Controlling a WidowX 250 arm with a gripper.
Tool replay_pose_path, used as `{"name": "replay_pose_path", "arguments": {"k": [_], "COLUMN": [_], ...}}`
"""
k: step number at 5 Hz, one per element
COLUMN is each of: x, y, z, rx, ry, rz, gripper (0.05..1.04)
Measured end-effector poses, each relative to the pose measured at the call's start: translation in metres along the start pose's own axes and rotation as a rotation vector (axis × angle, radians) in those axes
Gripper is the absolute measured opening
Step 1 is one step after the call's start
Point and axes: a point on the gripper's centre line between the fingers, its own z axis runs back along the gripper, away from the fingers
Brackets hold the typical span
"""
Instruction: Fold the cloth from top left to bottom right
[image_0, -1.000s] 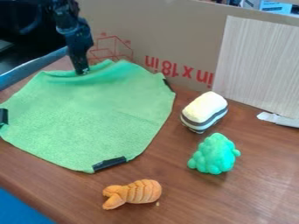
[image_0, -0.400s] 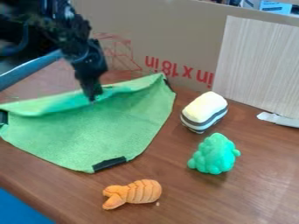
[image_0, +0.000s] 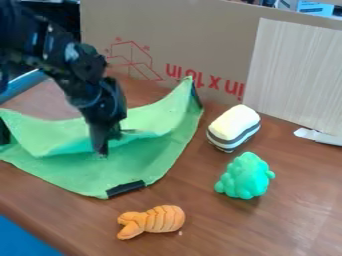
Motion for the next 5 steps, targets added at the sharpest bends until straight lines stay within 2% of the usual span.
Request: {"name": "replay_pose_path", "arguments": {"k": [1, 2, 3, 4, 5], "x": [0.001, 0.004, 0.008, 0.01, 0.013], "y": [-0.018, -0.032, -0.041, -0.046, -0.056], "z": [0.012, 0.013, 0.013, 0.015, 0.017], "rx": [-0.001, -0.011, -0.026, -0.048, -0.116], "ry": [-0.025, -0.03, -0.033, -0.051, -0.083], "rz": [-0.028, -0.065, -0.097, -0.093, -0.112], "gripper": [0.056, 0.07, 0.209, 0.489, 0.769]}}
